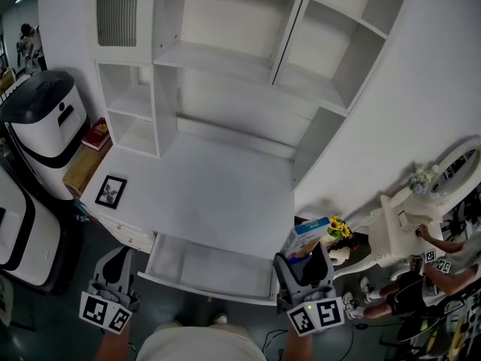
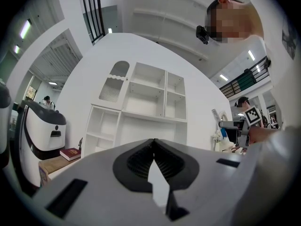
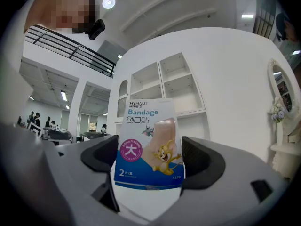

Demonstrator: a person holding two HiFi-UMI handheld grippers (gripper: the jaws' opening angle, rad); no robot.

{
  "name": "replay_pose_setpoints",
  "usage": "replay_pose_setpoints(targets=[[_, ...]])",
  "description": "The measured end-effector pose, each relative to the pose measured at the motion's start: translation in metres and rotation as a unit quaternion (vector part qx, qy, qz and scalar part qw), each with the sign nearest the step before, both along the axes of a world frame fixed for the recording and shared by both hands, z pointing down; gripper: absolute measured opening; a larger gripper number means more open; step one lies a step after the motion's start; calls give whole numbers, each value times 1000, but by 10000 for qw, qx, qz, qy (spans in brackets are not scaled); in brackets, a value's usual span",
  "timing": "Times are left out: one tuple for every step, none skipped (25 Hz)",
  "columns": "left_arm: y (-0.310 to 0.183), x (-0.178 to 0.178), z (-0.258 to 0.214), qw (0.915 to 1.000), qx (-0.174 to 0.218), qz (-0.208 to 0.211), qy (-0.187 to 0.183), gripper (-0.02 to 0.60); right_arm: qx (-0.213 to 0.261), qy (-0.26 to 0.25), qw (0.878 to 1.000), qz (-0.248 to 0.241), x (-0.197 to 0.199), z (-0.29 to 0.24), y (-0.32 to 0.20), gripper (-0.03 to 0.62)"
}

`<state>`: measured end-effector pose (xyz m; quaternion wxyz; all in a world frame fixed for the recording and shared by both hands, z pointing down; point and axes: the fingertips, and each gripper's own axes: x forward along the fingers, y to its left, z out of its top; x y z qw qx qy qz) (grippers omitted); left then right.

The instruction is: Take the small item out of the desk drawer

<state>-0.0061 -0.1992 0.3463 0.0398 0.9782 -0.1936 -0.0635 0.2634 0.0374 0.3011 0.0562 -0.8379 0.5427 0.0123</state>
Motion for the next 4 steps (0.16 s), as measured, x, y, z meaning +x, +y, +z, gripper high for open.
replay_pose_setpoints(targets=[[1,0,-1,10000,4,-7,4,15,6,-3,10000,-1,0,0,0,436],[1,0,-1,10000,9,-10,7,15,13,-6,10000,-3,0,-1,1,436],[2,0,-2,10000,15,-12,9,15,20,-7,10000,-6,0,-1,1,436],[3,0,-2,10000,21,-12,10,15,28,-9,10000,-8,0,-1,2,436]])
